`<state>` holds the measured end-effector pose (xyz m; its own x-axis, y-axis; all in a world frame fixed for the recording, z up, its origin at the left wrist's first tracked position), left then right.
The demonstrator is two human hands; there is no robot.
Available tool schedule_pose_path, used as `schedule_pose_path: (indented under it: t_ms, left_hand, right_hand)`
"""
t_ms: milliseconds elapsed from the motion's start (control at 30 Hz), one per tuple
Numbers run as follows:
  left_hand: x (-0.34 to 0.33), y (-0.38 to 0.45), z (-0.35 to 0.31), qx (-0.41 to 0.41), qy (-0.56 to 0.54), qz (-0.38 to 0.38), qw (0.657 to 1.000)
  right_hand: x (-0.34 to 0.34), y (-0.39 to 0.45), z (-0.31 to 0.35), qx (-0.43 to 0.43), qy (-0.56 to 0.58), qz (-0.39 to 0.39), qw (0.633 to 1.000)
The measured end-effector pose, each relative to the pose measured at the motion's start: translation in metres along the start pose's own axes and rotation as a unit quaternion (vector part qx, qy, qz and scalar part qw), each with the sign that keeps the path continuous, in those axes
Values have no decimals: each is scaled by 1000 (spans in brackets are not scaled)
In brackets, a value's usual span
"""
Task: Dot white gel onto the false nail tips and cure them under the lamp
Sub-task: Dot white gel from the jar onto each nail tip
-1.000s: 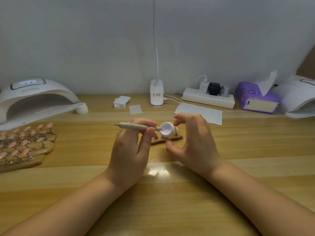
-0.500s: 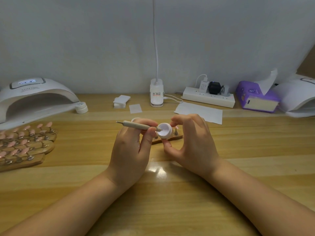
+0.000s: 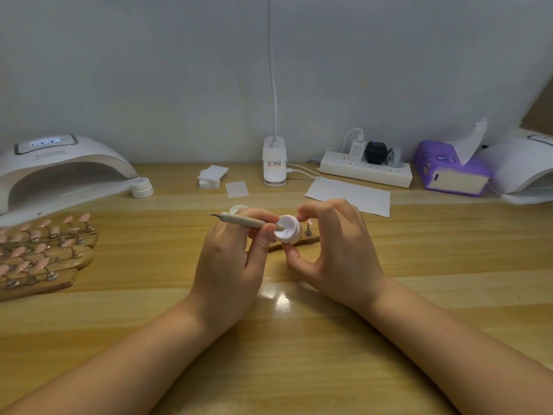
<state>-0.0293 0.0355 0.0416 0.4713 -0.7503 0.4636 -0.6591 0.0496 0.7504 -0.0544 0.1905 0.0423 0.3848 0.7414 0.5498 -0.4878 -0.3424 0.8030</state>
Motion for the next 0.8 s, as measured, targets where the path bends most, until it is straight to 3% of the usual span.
schedule_pose_path:
  t_ms: [600,800]
  left_hand:
    - [0,1,0,11,4,-1,1000]
    - [6,3,1,88,-61,-59,993]
  right_hand:
    - [0,0,0,6,-2,-4,1000]
    - [-1,-1,-2,2,-2,-3,1000]
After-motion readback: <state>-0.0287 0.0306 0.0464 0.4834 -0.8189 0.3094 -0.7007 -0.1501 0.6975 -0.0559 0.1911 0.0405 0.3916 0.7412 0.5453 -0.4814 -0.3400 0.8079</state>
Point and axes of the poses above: each hand's wrist, its own y-axis towards the middle knuckle, its own x-axis out of the back of the hand, z = x × y, the point moved 3 cm from there along y, towards the middle knuckle, and after that the axes turned 11 degrees about y, right-handed, at the moved point
